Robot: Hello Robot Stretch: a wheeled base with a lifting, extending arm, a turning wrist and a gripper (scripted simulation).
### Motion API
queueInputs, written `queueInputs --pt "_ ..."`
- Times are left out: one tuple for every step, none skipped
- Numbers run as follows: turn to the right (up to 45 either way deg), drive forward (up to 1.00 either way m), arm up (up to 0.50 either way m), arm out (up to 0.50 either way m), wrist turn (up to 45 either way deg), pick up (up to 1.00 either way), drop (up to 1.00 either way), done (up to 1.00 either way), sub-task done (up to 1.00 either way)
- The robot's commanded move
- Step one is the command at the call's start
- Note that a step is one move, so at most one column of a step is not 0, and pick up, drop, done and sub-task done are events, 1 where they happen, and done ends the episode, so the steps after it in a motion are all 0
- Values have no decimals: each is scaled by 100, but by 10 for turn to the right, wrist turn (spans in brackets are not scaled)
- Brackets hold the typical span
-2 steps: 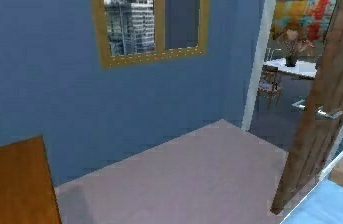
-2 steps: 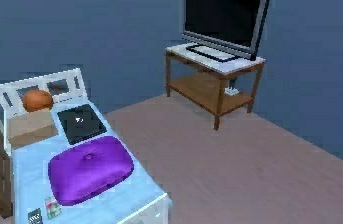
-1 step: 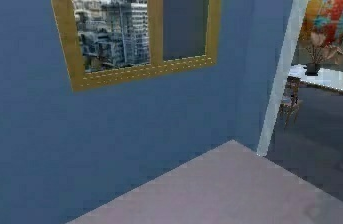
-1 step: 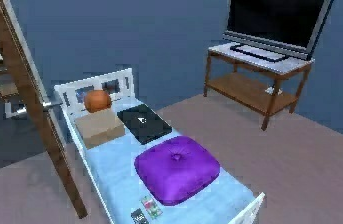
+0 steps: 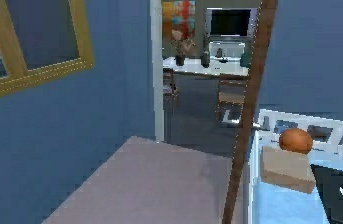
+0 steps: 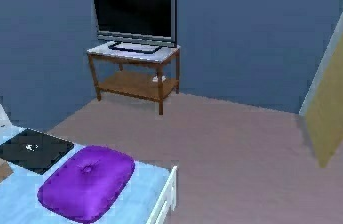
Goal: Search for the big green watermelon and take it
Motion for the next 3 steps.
queueInputs --pt "0 100 0 0 0 0 0 0 0" --pt "210 0 0 0 0 0 0 0 0" --pt "30 0 0 0 0 0 0 0 0"
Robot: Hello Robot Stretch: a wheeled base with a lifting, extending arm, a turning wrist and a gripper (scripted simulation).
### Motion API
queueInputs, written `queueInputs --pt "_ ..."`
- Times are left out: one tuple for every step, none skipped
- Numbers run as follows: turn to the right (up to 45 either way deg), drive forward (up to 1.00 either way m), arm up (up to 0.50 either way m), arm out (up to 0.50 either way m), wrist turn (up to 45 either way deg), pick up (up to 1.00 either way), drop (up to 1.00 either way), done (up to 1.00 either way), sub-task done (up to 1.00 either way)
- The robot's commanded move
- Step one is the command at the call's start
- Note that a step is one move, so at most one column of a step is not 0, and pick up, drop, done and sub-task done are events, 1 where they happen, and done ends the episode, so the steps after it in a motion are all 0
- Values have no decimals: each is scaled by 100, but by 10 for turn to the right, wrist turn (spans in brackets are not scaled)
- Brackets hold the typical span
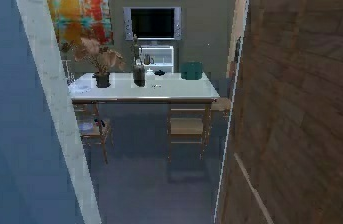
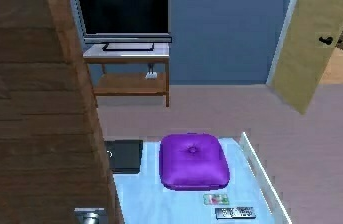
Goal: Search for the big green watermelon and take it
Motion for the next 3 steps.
queueInputs --pt "0 35 0 0 0 0 0 0 0" --pt "60 0 0 0 0 0 0 0 0" --pt "0 80 0 0 0 0 0 0 0"
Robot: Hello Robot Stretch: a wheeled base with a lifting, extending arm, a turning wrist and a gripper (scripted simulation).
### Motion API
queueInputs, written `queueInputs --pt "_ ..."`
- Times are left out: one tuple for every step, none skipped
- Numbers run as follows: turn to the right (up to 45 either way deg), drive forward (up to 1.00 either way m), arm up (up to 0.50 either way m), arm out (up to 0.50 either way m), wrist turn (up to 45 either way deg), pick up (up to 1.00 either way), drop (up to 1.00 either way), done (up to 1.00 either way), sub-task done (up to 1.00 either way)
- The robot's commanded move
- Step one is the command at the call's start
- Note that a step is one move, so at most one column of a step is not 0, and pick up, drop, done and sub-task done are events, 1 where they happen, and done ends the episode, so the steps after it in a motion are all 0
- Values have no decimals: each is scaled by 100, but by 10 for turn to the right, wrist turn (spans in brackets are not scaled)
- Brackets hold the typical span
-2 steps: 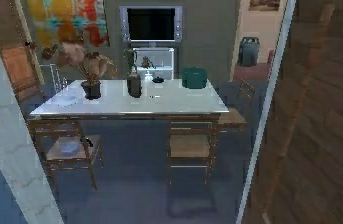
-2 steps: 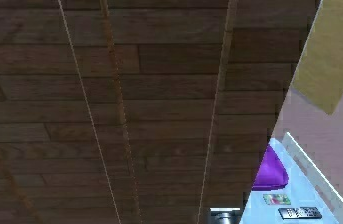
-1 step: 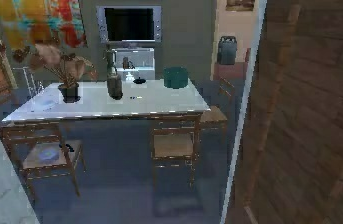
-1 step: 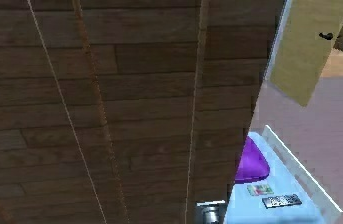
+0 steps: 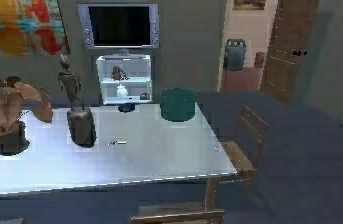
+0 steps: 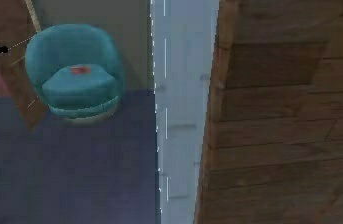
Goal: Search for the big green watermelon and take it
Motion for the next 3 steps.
queueInputs --pt "300 0 0 0 0 0 0 0 0" --pt "0 35 0 0 0 0 0 0 0" --pt "150 0 0 0 0 0 0 0 0"
